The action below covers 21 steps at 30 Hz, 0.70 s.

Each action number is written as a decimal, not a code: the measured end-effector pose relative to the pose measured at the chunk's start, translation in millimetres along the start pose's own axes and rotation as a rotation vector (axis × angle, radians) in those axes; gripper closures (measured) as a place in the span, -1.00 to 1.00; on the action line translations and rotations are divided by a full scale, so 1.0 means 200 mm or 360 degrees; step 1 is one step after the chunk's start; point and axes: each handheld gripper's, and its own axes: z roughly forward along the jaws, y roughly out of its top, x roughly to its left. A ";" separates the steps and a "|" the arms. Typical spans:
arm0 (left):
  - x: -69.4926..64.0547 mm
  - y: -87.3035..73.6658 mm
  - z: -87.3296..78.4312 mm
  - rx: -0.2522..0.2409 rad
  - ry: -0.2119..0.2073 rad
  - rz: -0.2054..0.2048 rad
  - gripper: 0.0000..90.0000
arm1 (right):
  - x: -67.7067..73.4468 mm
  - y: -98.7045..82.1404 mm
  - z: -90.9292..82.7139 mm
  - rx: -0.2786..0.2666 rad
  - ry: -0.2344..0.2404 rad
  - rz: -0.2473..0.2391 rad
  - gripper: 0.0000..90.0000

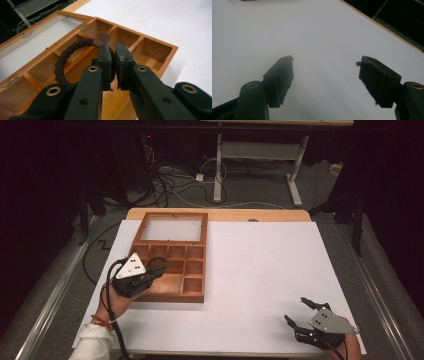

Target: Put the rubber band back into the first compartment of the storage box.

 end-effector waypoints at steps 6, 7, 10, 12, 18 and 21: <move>0.04 -0.03 -0.02 0.0014 0.0030 -0.0028 0.82 | 0.00 0.00 0.00 0.0005 0.0005 -0.0004 -0.37; 0.05 -0.03 -0.02 0.0018 0.0034 -0.0037 0.82 | 0.00 0.00 0.00 0.0008 0.0004 -0.0002 -0.37; 0.07 -0.05 -0.03 0.0033 0.0051 -0.0050 0.82 | 0.00 0.00 0.01 0.0014 0.0003 -0.0005 -0.37; 0.10 -0.05 -0.04 0.0031 0.0061 -0.0065 0.82 | 0.01 0.00 0.01 0.0010 0.0007 -0.0004 -0.37; 0.23 -0.06 -0.07 0.0050 0.0108 -0.0170 0.82 | 0.01 0.00 0.03 0.0036 0.0021 0.0004 -0.37; 0.31 -0.05 -0.06 0.0127 0.0131 -0.0207 0.82 | 0.02 0.00 0.04 0.0051 0.0029 -0.0008 -0.37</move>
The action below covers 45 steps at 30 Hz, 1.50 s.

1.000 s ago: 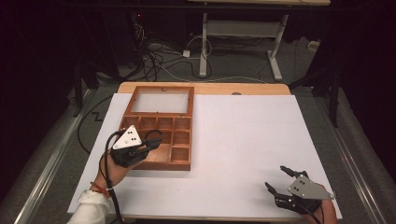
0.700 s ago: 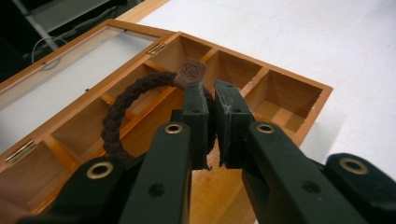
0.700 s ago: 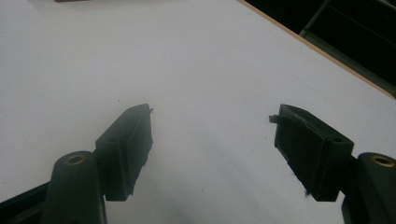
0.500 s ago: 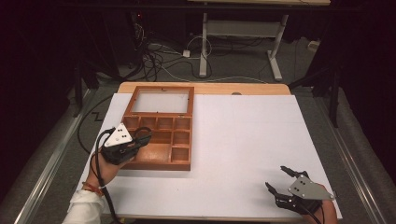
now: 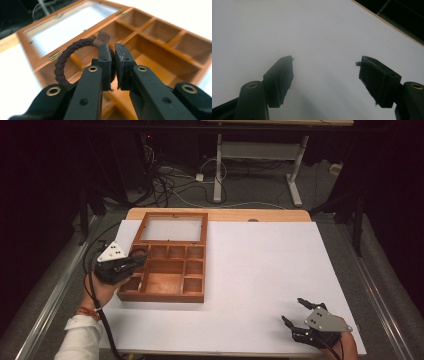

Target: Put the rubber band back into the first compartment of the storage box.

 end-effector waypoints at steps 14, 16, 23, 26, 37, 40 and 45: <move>0.20 0.08 0.22 0.0415 0.0118 -0.0036 0.81 | 0.00 -0.02 0.01 0.0023 0.0014 -0.0010 -0.37; 0.21 0.09 0.25 0.0459 0.0153 -0.0026 0.81 | 0.00 -0.02 0.01 0.0032 0.0025 -0.0011 -0.37; 0.24 0.08 0.38 0.0580 0.0121 -0.0047 0.81 | 0.00 -0.03 0.02 0.0061 0.0032 -0.0030 -0.37; 0.25 0.07 0.42 0.0611 0.0150 -0.0079 0.78 | 0.00 -0.03 0.02 0.0071 0.0030 -0.0028 -0.37; 0.30 0.05 0.37 0.0493 0.0154 -0.0202 0.12 | 0.00 -0.04 0.02 0.0077 0.0026 -0.0029 -0.37; 0.31 0.05 0.33 0.0407 0.0122 -0.0234 0.05 | 0.01 -0.03 0.02 0.0085 0.0029 -0.0033 -0.37; 0.29 0.06 0.27 0.0294 0.0106 -0.0209 0.15 | 0.01 -0.03 0.03 0.0086 0.0028 -0.0041 -0.37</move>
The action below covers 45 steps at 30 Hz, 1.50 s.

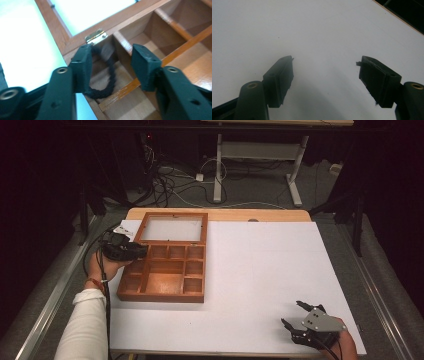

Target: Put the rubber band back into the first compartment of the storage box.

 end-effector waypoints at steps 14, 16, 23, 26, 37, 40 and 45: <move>0.00 -0.03 0.04 0.0019 0.0171 0.0033 0.78 | 0.00 0.00 0.00 -0.0004 -0.0007 0.0002 -0.37; 0.01 -0.03 0.05 0.0013 0.0171 0.0017 0.78 | 0.00 0.00 0.00 -0.0004 -0.0014 0.0006 -0.37; 0.02 -0.05 0.09 0.0039 0.0157 -0.0025 0.78 | 0.00 0.00 0.00 0.0003 -0.0022 -0.0002 -0.37; 0.01 -0.06 0.10 0.0051 0.0168 -0.0016 0.78 | 0.01 0.00 0.00 0.0001 -0.0025 -0.0004 -0.37; -0.01 -0.08 0.11 0.0005 0.0236 0.0018 0.78 | 0.02 0.00 0.01 0.0012 -0.0023 -0.0006 -0.37; -0.02 -0.08 0.09 -0.0068 0.0250 0.0007 0.78 | 0.02 0.00 0.01 0.0004 -0.0025 0.0001 -0.37; -0.02 -0.08 0.04 -0.0149 0.0259 0.0013 0.77 | 0.02 0.01 0.01 0.0000 -0.0031 -0.0004 -0.37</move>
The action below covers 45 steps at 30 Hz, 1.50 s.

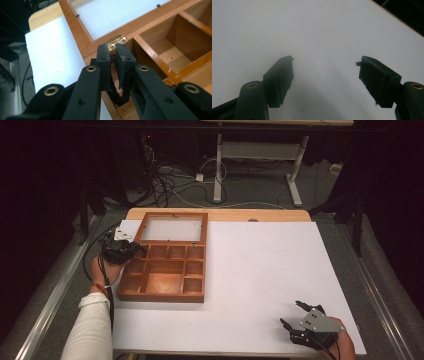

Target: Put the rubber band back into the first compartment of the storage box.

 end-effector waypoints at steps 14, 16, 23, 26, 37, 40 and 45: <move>-0.08 -0.01 -0.08 -0.0174 0.0002 0.0080 0.63 | -0.02 0.00 -0.02 -0.0034 -0.0052 0.0040 -0.37; -0.10 -0.02 -0.08 -0.0199 0.0002 0.0084 0.63 | -0.03 0.00 -0.02 -0.0032 -0.0052 0.0031 -0.37; -0.17 -0.01 -0.10 -0.0275 -0.0009 0.0143 0.18 | -0.04 0.00 -0.03 -0.0035 -0.0080 0.0018 -0.37; -0.21 -0.01 -0.10 -0.0292 0.0005 0.0157 -0.16 | -0.04 0.00 -0.03 -0.0033 -0.0080 0.0013 -0.37; -0.31 0.02 -0.12 -0.0359 -0.0037 0.0185 -0.61 | -0.04 0.01 -0.04 -0.0053 -0.0092 0.0016 -0.37; -0.33 0.03 -0.13 -0.0381 -0.0055 0.0196 -0.61 | -0.04 0.01 -0.04 -0.0059 -0.0093 0.0017 -0.37; -0.36 0.04 -0.17 -0.0414 -0.0069 0.0222 -0.61 | -0.03 0.01 -0.04 -0.0062 -0.0077 0.0016 -0.37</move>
